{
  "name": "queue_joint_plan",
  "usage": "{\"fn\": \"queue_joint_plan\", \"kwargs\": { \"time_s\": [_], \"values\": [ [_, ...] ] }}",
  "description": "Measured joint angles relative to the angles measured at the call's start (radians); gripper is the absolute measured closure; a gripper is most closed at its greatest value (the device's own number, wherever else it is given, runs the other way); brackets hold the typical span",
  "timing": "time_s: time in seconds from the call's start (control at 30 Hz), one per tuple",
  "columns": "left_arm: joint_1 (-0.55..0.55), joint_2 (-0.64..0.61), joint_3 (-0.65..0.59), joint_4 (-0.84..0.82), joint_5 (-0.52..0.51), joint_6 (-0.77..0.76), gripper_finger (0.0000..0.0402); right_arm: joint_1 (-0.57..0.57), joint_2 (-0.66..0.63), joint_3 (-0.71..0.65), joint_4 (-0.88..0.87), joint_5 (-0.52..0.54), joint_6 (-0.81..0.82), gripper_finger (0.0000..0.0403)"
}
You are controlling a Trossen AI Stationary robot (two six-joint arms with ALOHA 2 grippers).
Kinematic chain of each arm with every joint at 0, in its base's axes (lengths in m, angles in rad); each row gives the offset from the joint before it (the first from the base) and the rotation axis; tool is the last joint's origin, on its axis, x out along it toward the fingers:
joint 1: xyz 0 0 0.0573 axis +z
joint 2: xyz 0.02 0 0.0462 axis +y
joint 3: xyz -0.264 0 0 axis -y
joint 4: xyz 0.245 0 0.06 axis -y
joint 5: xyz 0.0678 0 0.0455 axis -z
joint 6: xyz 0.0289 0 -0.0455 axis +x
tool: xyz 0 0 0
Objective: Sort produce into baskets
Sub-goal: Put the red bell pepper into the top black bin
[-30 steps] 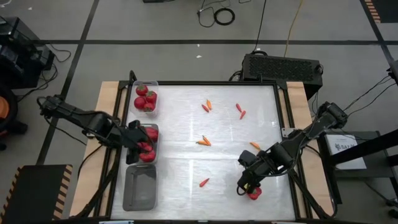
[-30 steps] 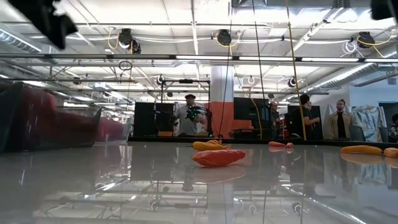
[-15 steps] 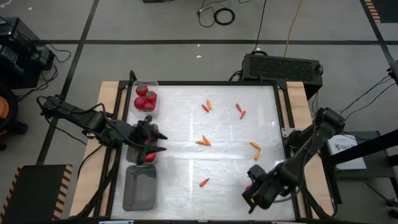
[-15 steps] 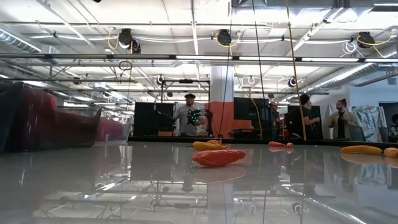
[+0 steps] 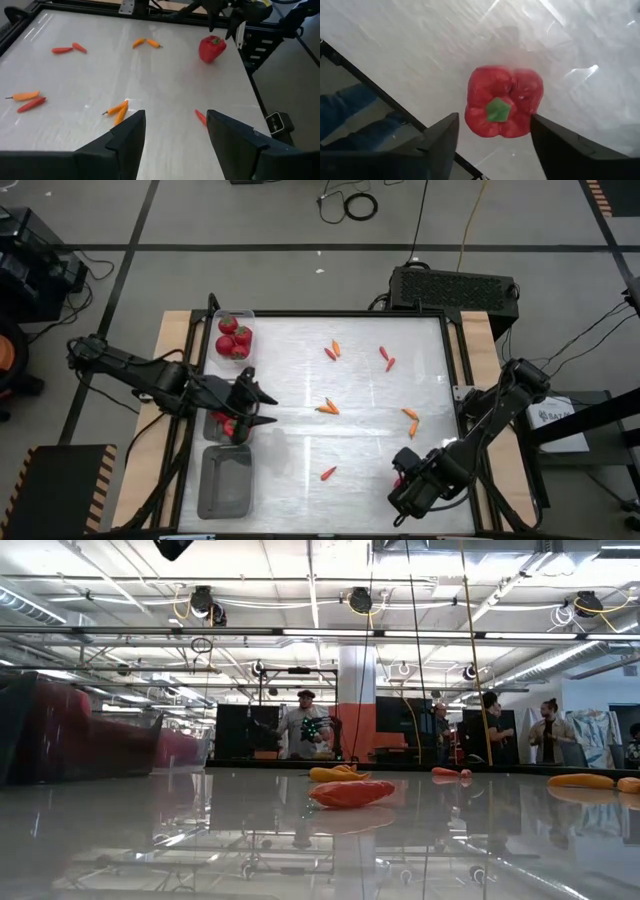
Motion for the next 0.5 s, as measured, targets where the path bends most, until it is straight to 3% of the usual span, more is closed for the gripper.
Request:
{"fn": "queue_joint_plan", "kwargs": {
  "time_s": [0.3,0.5],
  "values": [
    [0.003,0.002,0.0,0.002,0.006,-0.002,0.0185,-0.003,0.041,0.0,-0.009,-0.003,-0.029,0.0037],
    [0.003,0.002,0.0,-0.002,0.006,-0.002,0.0185,-0.009,0.096,0.0,-0.009,-0.024,-0.038,0.0005]
  ]
}}
